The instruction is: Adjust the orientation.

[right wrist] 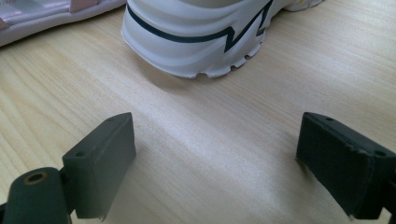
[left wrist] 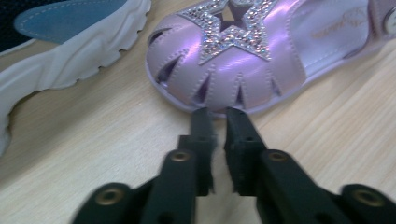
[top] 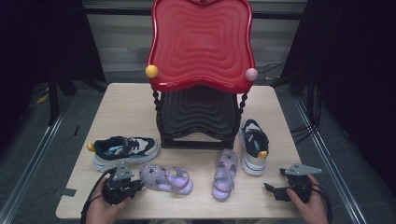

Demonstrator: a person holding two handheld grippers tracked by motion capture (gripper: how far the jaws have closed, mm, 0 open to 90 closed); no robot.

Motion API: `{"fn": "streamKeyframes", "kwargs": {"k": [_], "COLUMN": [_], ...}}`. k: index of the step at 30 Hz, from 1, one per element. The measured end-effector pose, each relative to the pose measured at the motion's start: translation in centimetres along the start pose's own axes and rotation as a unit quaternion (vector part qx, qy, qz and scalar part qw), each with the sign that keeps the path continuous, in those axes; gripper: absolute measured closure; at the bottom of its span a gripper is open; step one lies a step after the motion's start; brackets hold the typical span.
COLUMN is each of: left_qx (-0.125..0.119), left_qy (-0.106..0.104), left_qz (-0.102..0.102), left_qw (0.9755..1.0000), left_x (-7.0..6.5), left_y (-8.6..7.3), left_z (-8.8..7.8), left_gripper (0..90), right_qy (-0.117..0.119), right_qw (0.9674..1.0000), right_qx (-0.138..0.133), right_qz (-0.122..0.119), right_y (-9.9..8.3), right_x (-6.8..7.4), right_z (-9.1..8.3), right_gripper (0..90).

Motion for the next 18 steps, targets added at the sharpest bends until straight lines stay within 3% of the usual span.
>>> {"fn": "streamKeyframes", "kwargs": {"k": [1,5,8,18], "left_qx": [0.004,-0.003,-0.004,-0.006], "left_qy": [0.004,0.006,0.011,0.006], "left_qz": [0.007,-0.004,0.006,0.010], "left_qw": [1.0000,1.0000,0.9999,0.9999], "left_x": [0.0,0.3,0.6,1.1], "left_y": [0.1,0.6,1.2,2.8], "left_z": [0.1,0.5,0.9,2.0], "left_gripper": [84.0,85.1,86.2,85.5], "right_qy": [0.000,0.000,0.000,0.000], "right_qw": [1.0000,1.0000,1.0000,1.0000], "right_qx": [0.000,0.000,0.000,0.000], "right_qz": [0.000,0.000,0.000,0.000], "right_y": [0.0,0.0,0.0,0.0], "right_x": [0.0,0.0,0.0,0.0], "right_z": [0.0,0.0,0.0,0.0], "right_gripper": [11.1,11.1,11.1,11.1]}}
Point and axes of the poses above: each handheld gripper's, and its own axes: z roughly forward along the jaws, y roughly out of its top, x roughly to its left, the point moved 3 cm from there along z, roughly forward along the jaws, and after that the axes turned 14 degrees about -z, right-handed, at the moved point
